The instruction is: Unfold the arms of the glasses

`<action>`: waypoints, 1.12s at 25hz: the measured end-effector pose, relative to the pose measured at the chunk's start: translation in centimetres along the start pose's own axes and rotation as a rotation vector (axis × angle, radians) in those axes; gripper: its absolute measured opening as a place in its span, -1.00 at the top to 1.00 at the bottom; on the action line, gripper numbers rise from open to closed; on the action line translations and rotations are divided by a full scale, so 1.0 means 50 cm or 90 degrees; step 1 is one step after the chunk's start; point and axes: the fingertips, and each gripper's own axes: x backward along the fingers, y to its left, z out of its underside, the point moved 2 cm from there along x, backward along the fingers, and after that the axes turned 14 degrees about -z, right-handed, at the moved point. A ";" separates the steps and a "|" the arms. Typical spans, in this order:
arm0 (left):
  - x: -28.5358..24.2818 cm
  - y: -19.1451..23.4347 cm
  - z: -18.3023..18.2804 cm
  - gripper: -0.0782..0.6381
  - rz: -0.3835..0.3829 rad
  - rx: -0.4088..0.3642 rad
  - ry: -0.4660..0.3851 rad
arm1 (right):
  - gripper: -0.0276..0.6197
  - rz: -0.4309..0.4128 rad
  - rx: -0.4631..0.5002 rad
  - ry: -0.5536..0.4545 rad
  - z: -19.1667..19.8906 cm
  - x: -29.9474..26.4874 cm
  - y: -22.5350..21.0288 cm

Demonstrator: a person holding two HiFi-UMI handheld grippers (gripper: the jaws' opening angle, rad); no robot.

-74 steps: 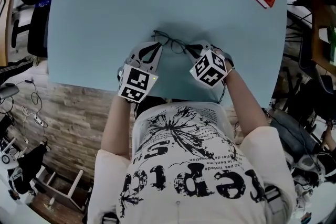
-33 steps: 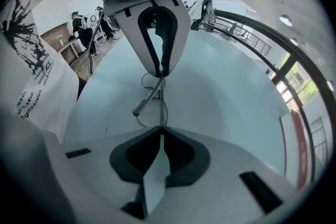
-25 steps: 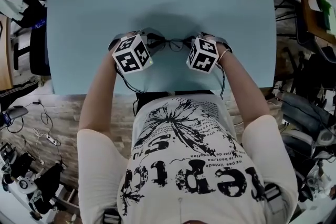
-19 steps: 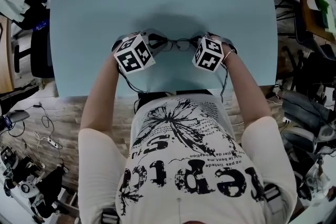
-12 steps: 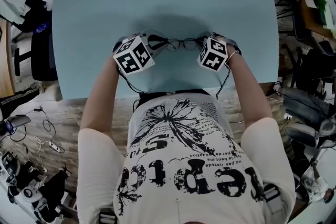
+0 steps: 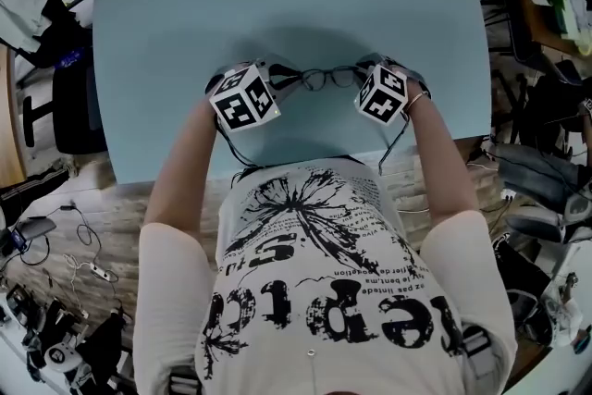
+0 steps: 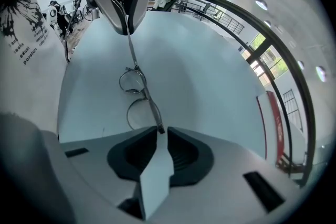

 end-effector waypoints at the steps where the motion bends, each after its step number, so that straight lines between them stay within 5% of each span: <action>1: 0.000 -0.001 0.000 0.70 0.001 -0.007 0.000 | 0.63 0.004 0.005 0.004 -0.005 0.004 0.004; 3: -0.001 0.000 -0.002 0.70 0.004 -0.013 -0.001 | 0.45 0.002 0.026 0.006 -0.024 0.013 0.017; 14: -0.001 0.005 -0.006 0.70 0.018 0.003 -0.020 | 0.58 -0.038 0.189 0.040 -0.163 -0.041 0.062; 20: 0.004 0.016 0.002 0.70 0.010 0.009 -0.020 | 0.81 -0.035 0.210 0.055 -0.170 -0.055 0.055; 28: 0.014 0.034 0.020 0.70 -0.005 -0.001 -0.002 | 0.83 -0.057 0.207 0.006 -0.195 -0.018 0.057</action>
